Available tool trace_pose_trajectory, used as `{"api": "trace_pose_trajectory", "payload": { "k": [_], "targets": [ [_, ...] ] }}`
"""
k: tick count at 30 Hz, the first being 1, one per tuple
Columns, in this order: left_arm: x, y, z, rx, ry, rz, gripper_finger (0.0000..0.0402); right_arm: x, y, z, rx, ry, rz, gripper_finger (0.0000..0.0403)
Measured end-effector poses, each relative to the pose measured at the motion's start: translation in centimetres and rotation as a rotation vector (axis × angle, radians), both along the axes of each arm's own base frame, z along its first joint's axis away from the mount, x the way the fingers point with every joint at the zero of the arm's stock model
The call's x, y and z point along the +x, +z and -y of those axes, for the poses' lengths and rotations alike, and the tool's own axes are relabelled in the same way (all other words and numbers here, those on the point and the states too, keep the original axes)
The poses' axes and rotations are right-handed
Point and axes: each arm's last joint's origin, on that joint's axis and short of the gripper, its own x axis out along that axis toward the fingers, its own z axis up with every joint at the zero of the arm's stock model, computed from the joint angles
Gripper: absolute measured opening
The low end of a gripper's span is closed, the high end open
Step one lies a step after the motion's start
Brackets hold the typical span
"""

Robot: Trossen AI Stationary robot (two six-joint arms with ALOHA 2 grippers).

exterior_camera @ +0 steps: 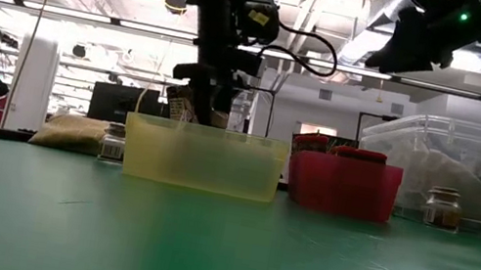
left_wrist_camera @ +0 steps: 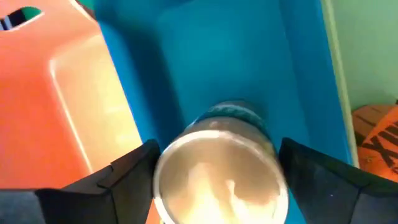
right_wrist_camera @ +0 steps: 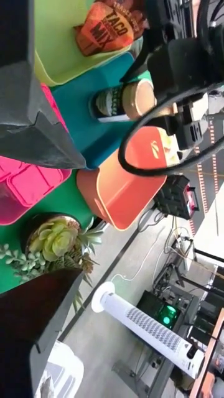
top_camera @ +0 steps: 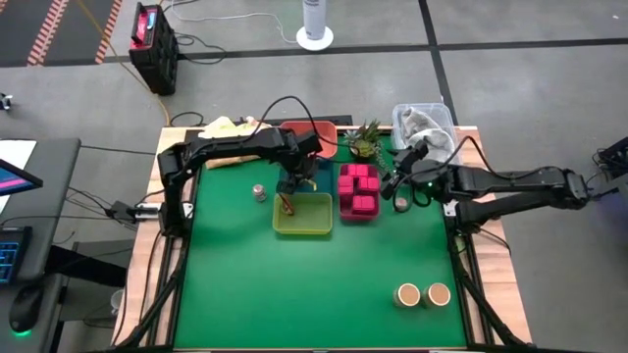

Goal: Sort spices by type
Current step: Put the left gold seasoning bottle into the blue bin, then put the left transparent seasoning bottle into the orange bin

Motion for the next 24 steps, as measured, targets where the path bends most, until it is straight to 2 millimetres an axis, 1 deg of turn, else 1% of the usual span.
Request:
{"api": "trace_pose_trajectory", "payload": {
  "k": [3, 6, 8, 9, 11, 13, 16, 19, 21, 24],
  "targets": [
    [0.0, 0.0, 0.0, 0.004, -0.004, -0.004, 0.0315, 0.0, 0.0, 0.1, 0.000, -0.004, 0.002, 0.0301],
    [0.0, 0.4, 0.3, 0.053, -0.013, -0.036, 0.0316, 0.0, 0.0, 0.0, 0.001, -0.003, 0.002, 0.0301],
    [-0.1, 1.5, 0.6, 0.077, -0.005, -0.037, 0.0316, 0.0, 0.0, 0.0, 0.004, -0.004, 0.006, 0.0301],
    [-0.1, 2.4, 0.7, 0.081, 0.007, -0.024, 0.0316, 0.0, 0.0, 0.0, 0.004, -0.005, 0.006, 0.0301],
    [-0.5, 4.2, 1.0, 0.073, 0.044, -0.015, 0.0316, 0.0, 0.0, 0.0, 0.005, -0.004, 0.006, 0.0301],
    [-0.9, 5.3, 1.4, 0.056, 0.085, -0.034, 0.0316, 0.0, 0.0, -0.1, 0.005, 0.003, 0.006, 0.0301],
    [-2.0, 6.5, 1.8, 0.023, 0.160, -0.061, 0.0316, 0.0, 0.0, -0.2, 0.005, 0.007, 0.005, 0.0301],
    [-3.6, 7.6, 2.4, -0.019, 0.227, -0.061, 0.0316, 0.0, 0.0, -0.2, 0.005, 0.009, 0.005, 0.0301],
    [-4.8, 7.8, 2.9, -0.050, 0.272, -0.061, 0.0316, 0.0, 0.0, -0.2, 0.005, 0.010, 0.005, 0.0301],
    [-6.4, 7.6, 3.6, -0.124, 0.314, -0.024, 0.0316, 0.0, 0.0, -0.3, 0.005, 0.012, 0.006, 0.0301]
  ]
}}
